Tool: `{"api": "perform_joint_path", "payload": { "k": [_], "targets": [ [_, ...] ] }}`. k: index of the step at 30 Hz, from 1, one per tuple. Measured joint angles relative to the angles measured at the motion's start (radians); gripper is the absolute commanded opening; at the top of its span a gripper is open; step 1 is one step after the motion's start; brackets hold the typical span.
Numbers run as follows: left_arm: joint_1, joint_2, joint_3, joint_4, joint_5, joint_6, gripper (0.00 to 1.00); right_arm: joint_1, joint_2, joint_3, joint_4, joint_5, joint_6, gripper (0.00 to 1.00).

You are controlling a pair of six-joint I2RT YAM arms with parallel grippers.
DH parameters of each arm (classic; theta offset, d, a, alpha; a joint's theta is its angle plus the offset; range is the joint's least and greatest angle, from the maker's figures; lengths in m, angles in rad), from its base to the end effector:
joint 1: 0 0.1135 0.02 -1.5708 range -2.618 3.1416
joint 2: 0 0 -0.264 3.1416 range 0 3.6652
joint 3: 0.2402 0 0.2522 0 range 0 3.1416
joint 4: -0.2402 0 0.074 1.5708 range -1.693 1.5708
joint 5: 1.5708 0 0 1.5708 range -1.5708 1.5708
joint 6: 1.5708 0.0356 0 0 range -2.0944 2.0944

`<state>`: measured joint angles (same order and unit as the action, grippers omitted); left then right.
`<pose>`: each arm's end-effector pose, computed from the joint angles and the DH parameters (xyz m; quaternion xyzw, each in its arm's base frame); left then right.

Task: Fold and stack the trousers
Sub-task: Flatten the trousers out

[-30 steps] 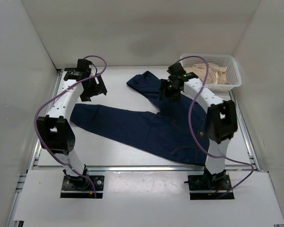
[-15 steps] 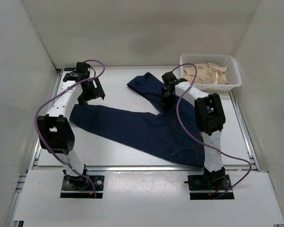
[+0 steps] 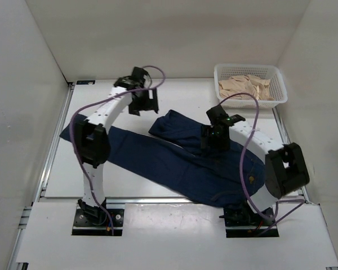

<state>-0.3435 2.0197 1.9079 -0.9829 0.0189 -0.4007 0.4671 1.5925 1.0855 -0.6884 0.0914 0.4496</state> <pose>0.4093 -0.1471 0.2862 -0.0256 0.9714 -0.0943 0.2163 0.2775 0.1363 0.2091 -0.0001 0.9814 0.0422 0.1870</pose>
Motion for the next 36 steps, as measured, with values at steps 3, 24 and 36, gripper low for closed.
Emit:
{"api": "perform_joint_path", "payload": {
  "k": [3, 24, 36],
  "targets": [
    [-0.074, 0.083, -0.003, 0.005, 0.051, 0.0, 0.97, -0.014, -0.086, 0.041, -0.043, 0.043, 0.002, 0.82],
    [-0.088, 0.168, -0.1, 0.005, 0.032, -0.007, 0.92, -0.733, -0.062, -0.065, 0.067, -0.166, 0.128, 0.65],
    [-0.088, 0.248, -0.051, 0.024, 0.073, -0.035, 0.1, -0.794, 0.249, 0.076, 0.151, -0.164, 0.174, 0.06]
  ]
}}
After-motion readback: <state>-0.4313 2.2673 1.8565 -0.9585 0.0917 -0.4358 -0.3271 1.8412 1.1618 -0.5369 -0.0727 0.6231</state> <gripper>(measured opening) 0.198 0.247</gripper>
